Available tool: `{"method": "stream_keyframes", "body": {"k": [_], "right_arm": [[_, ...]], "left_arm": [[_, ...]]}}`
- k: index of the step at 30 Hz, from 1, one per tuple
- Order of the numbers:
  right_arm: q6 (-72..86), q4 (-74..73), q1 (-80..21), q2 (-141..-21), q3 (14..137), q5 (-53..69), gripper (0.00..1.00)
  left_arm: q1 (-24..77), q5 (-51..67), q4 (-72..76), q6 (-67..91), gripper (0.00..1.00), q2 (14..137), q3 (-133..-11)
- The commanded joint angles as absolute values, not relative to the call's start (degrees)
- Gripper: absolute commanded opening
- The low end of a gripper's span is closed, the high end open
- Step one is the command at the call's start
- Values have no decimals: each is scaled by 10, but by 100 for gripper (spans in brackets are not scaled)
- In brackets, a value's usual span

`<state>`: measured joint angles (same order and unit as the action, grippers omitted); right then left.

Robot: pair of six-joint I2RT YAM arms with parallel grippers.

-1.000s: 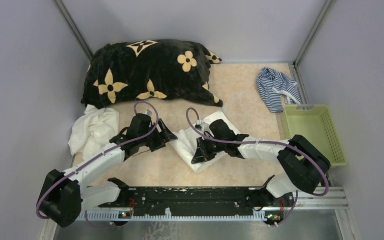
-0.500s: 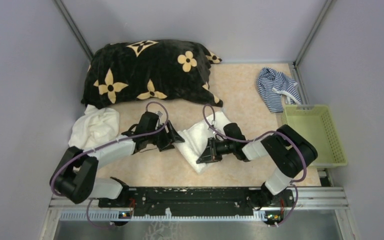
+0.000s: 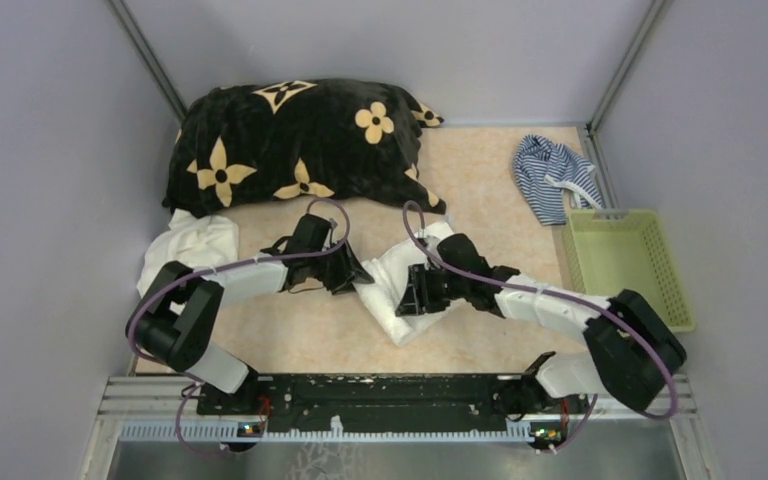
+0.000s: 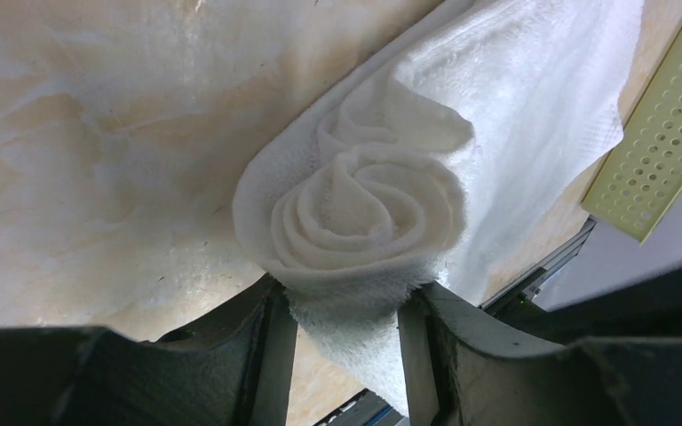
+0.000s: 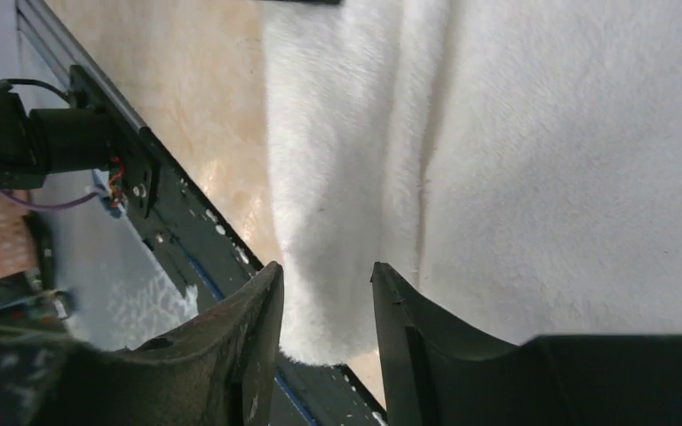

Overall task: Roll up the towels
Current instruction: Roll the towel at the center of the board.

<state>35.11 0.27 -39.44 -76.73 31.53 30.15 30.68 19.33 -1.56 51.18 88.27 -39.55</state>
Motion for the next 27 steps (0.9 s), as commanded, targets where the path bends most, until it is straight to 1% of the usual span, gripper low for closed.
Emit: {"method": "stream_keyframes", "body": {"k": [1,2,4,9,14,21,27], "right_arm": [[253,-189,-471,-684,410,70,44],[246,-205,-496,-678,427,28,46],[233,-230,-544,-682,458,-44,53],[216,-276,-659,-745,546,-190,55],[202,-308,-744,-835,613,-275,53],[228,-369,-784,-934,650,-373,51],[244,-399,-784,-988,651,-383,51]], "left_arm": [[312,152,-62,511,49,901,-408],[313,148,-67,511,49,902,-410],[314,142,-73,512,49,903,-413],[315,137,-80,519,50,904,-414],[315,132,-84,523,51,904,-413],[316,128,-88,525,51,900,-413],[316,128,-88,525,51,899,-411]]}}
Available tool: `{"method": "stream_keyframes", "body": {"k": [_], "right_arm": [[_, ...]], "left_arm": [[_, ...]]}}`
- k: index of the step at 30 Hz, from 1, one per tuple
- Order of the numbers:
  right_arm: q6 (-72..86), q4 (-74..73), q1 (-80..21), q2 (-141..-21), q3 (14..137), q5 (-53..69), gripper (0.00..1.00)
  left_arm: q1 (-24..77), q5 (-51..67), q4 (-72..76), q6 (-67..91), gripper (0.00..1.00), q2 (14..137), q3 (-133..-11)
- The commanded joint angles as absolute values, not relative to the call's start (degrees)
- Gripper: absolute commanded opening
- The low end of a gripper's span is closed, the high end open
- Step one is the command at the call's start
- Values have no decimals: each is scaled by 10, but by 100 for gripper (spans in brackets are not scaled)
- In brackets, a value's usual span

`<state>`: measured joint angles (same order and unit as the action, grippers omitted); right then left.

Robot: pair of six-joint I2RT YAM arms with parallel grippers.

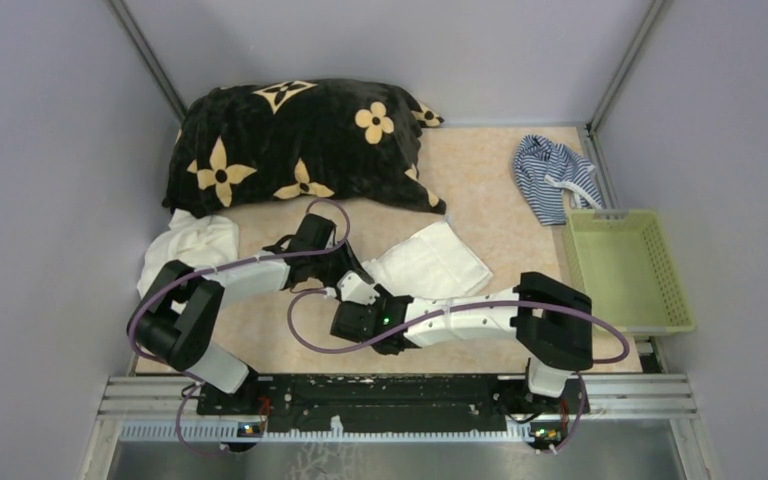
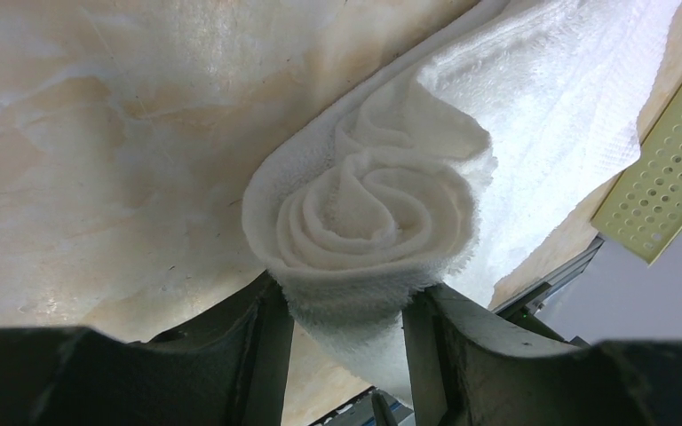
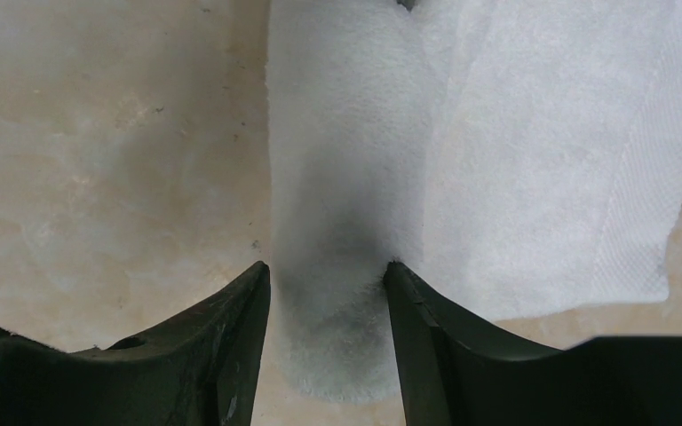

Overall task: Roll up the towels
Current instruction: Roll the towel at the center of the board.

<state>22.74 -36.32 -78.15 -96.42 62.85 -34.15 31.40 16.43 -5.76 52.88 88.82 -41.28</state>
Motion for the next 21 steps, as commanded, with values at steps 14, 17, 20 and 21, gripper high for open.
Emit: {"method": "stream_keyframes", "body": {"k": [14,17,20,21], "right_arm": [[284,-395,-777,-1081,572,-348,47],[282,-383,-771,-1076,559,-330,32],[237,-327,-770,-1049,550,-276,10],[219,-303,-770,-1036,546,-251,6]], "left_arm": [[316,125,-95,520,56,893,-412],[312,115,-103,517,56,882,-406],[295,114,-114,516,56,861,-390],[286,116,-118,514,56,854,-382]]}}
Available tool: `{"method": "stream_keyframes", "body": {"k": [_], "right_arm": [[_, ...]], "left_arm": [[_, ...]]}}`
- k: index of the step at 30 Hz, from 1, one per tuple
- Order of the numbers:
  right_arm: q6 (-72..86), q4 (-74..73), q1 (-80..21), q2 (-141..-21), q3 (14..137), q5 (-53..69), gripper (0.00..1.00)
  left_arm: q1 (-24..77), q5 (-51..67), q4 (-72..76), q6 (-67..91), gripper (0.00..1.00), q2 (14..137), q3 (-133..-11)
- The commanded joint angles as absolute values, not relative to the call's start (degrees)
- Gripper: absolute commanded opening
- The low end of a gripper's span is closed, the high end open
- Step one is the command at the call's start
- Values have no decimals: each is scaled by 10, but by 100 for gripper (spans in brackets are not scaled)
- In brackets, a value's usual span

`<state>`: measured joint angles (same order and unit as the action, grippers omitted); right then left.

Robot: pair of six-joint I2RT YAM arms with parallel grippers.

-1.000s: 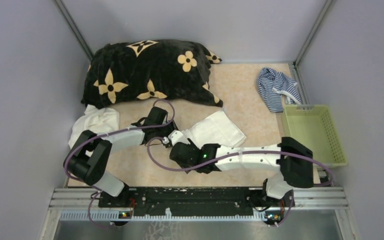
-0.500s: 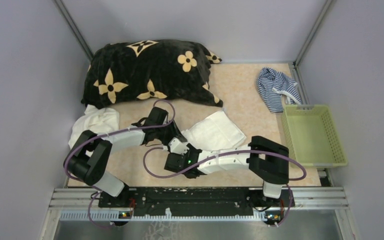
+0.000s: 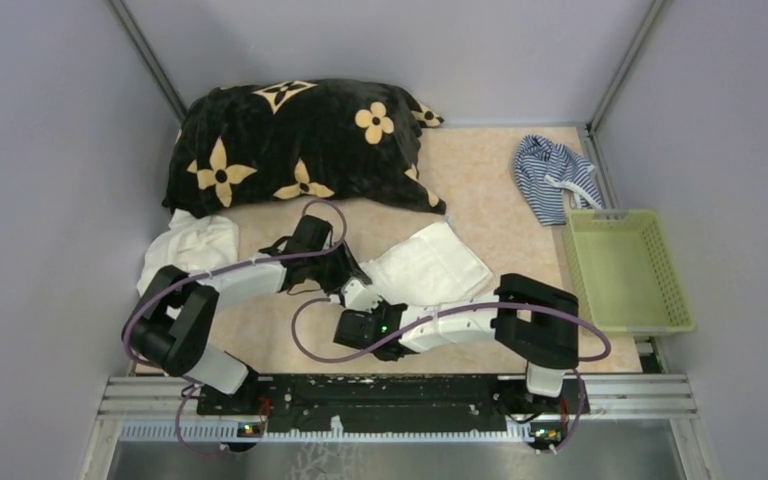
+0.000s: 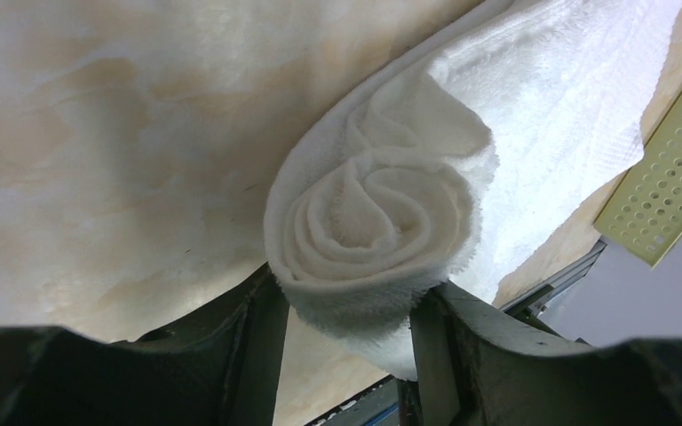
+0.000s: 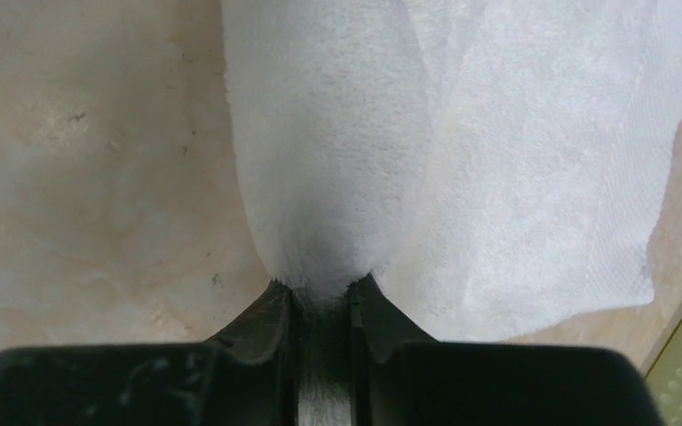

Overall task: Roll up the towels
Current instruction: Roll the towel at the center of the board.

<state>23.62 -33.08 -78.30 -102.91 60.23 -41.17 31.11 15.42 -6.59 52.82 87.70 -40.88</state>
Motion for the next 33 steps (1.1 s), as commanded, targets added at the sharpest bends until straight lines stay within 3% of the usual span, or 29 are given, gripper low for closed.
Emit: {"method": "stream_keyframes", "body": {"k": [1,5,12,19,26,33], "right_arm": [[197,-276,-767,-1021,544,-221,3],[156,-197,-729,-974,543,-90,0],[192,-71,-628,-906,477,140,0],[309,115,-508,-891,367,371,0],[412,258,-428,-941,303,493,0],[482,355,-394,-1017,271,524,0]], "left_arm": [[277,119,-122,513,56,843,-374],[249,108,-152,509,57,772,-350],[236,83,-193,496,74,662,-345],[236,164,-140,488,79,616,-320],[238,240,-35,519,80,658,-295],[256,247,28,531,79,743,-306]]}}
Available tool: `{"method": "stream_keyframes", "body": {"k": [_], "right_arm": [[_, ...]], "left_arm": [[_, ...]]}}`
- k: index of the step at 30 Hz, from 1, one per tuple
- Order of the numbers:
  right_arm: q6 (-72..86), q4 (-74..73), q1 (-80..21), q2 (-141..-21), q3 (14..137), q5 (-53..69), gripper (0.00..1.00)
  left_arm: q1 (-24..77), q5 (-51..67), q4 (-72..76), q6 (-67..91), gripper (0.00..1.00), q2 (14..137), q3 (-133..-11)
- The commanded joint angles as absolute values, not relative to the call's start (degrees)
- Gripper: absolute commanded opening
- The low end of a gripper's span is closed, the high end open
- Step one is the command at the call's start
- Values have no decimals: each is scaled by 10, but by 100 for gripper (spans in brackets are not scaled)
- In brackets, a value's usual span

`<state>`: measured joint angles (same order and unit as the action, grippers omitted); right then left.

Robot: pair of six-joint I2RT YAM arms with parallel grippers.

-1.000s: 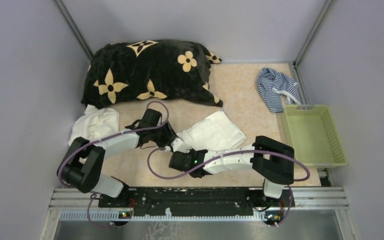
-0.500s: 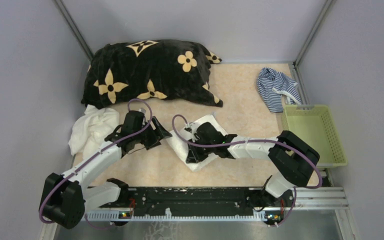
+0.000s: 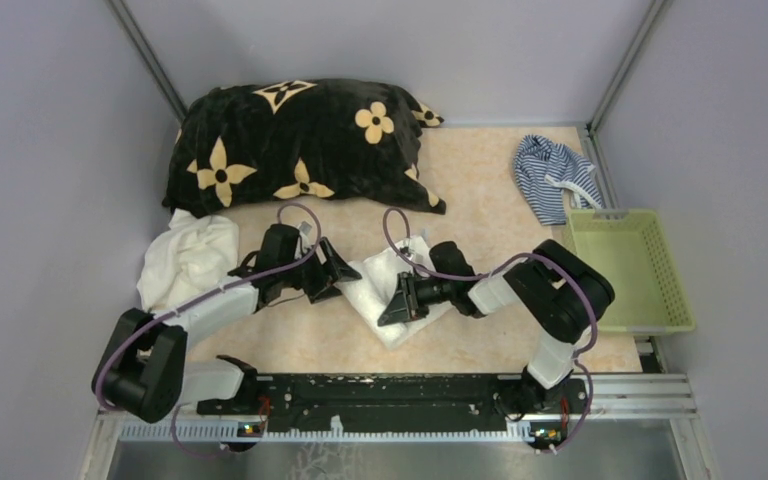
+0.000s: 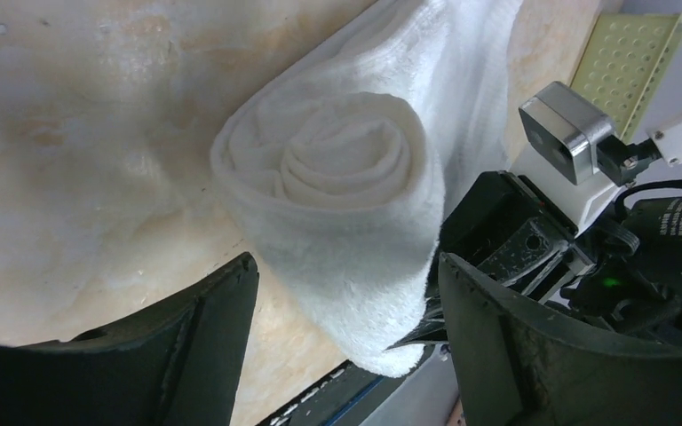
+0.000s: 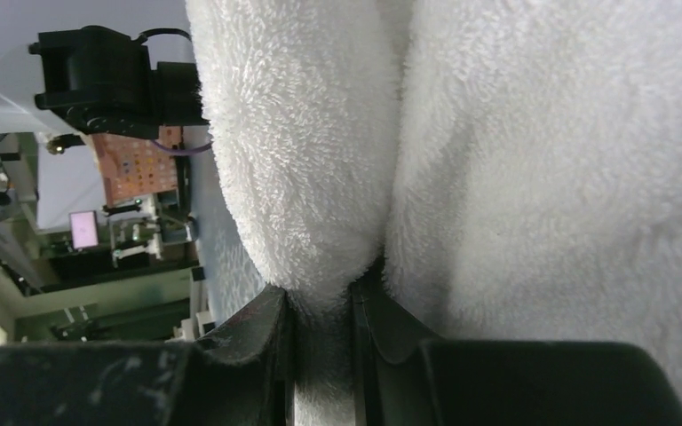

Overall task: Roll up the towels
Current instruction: Roll the towel at the center of the board.

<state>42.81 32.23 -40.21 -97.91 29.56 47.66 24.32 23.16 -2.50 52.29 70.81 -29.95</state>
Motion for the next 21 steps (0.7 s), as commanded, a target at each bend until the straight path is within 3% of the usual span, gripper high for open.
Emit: {"method": "stream_keyframes", "body": {"k": [1,4,9,15,18,21], "right_arm": [[479,349,-392,-1019,271,520,0],[449,292,-391,-1007,284,494,1],[343,109,-397,-918,331,403,21],[238,-114,-450,-785,414,178,37],[205,-188,-501,-760,460,61,59],[186,-240,-572,-758,511,-50,64]], "left_arm": [[260,241,33,530,78,757,-307],[266,216,28,531,73,802,-313],[270,178,-16,520,64,858,-340],[275,151,-52,504,63,891,-362],[280,146,-59,504,63,899,-367],[284,139,-69,504,63,902,-376]]}}
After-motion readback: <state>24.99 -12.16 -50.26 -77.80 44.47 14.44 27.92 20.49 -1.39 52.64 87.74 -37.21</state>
